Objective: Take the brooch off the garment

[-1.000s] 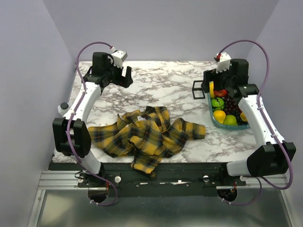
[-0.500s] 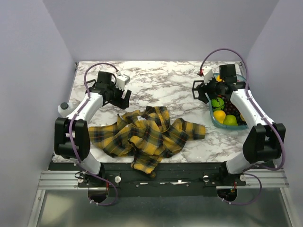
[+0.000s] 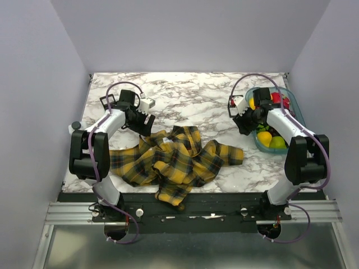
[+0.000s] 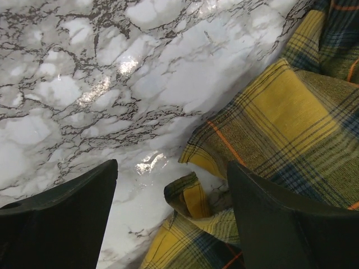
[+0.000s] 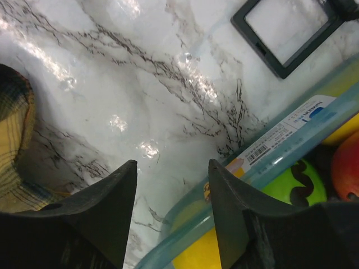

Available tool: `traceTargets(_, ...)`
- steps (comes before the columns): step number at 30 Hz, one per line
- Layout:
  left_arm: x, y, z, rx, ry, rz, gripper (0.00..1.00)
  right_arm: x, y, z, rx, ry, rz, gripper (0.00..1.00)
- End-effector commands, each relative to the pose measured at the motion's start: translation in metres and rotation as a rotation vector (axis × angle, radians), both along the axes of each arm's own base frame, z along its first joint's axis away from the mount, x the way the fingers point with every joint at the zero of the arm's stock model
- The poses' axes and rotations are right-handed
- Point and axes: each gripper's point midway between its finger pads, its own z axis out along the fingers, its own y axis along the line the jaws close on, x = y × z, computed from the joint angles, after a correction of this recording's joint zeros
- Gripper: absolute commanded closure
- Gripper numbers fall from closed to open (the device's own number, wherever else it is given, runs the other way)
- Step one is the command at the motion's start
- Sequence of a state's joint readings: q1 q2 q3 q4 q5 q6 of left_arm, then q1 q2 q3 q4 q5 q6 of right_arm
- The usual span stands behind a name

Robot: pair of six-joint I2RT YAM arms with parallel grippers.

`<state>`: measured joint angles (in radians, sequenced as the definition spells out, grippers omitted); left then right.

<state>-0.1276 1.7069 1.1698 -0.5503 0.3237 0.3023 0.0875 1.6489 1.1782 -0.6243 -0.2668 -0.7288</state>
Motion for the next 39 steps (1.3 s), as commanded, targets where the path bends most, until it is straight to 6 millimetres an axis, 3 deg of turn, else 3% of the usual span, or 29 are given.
traceTargets(1,-0.003,0.001,-0.011,-0.004,0.053,0.019,0.14,-0.015,-0.047,-0.021,-0.141,0.08,-0.089,0.39)
traceTargets(4,-0.003,-0.002,-0.016,-0.017,0.078,0.007,0.16,-0.016,-0.05,-0.011,-0.115,0.084,-0.08,0.38)
traceTargets(9,-0.009,-0.014,-0.022,-0.074,0.131,-0.042,0.19,-0.039,-0.002,0.017,0.086,0.067,0.18,0.15)
traceTargets(14,-0.019,-0.024,-0.025,-0.129,0.17,-0.086,0.24,-0.074,0.026,0.0,0.071,0.149,0.407,0.12)
traceTargets(18,-0.027,-0.025,-0.035,-0.138,0.215,-0.106,0.25,-0.082,0.04,-0.022,0.066,0.231,0.473,0.12)
traceTargets(21,-0.031,-0.024,-0.043,-0.13,0.261,-0.114,0.41,-0.079,0.048,-0.028,0.071,0.267,0.483,0.14)
traceTargets(22,-0.03,-0.024,-0.045,-0.128,0.269,-0.118,0.52,-0.08,0.052,-0.035,0.077,0.298,0.492,0.14)
traceTargets(26,-0.034,-0.037,-0.035,-0.203,0.285,-0.174,0.74,-0.08,0.068,-0.038,0.1,0.353,0.531,0.24)
traceTargets(27,-0.032,-0.04,-0.026,-0.221,0.255,-0.182,0.78,-0.081,0.072,-0.038,0.104,0.368,0.537,0.35)
traceTargets(28,-0.03,-0.042,-0.021,-0.232,0.239,-0.189,0.94,-0.077,0.078,-0.034,0.107,0.372,0.547,0.45)
traceTargets(29,-0.026,-0.044,-0.012,-0.24,0.22,-0.195,1.0,-0.075,0.081,-0.037,0.111,0.393,0.541,0.55)
traceTargets(31,-0.019,-0.044,0.006,-0.25,0.184,-0.207,1.0,-0.062,0.089,-0.029,0.139,0.391,0.479,0.81)
traceTargets(32,-0.01,-0.044,0.022,-0.25,0.149,-0.211,1.0,-0.04,0.095,-0.014,0.153,0.338,0.456,0.88)
traceTargets(34,0.006,-0.035,0.055,-0.252,0.065,-0.189,1.0,-0.017,0.103,0.007,0.181,0.274,0.393,0.99)
traceTargets(35,0.021,-0.031,0.081,-0.253,-0.003,-0.18,1.0,0.004,0.11,0.032,0.206,0.192,0.383,0.99)
traceTargets(37,0.036,-0.016,0.122,-0.255,-0.106,-0.142,1.0,0.027,0.116,0.067,0.243,0.089,0.339,0.99)
traceTargets(38,0.045,-0.011,0.151,-0.255,-0.177,-0.136,1.0,0.034,0.118,0.081,0.254,0.049,0.335,0.99)
traceTargets(39,0.048,-0.008,0.172,-0.255,-0.225,-0.128,1.0,0.048,0.121,0.106,0.273,-0.014,0.319,0.99)
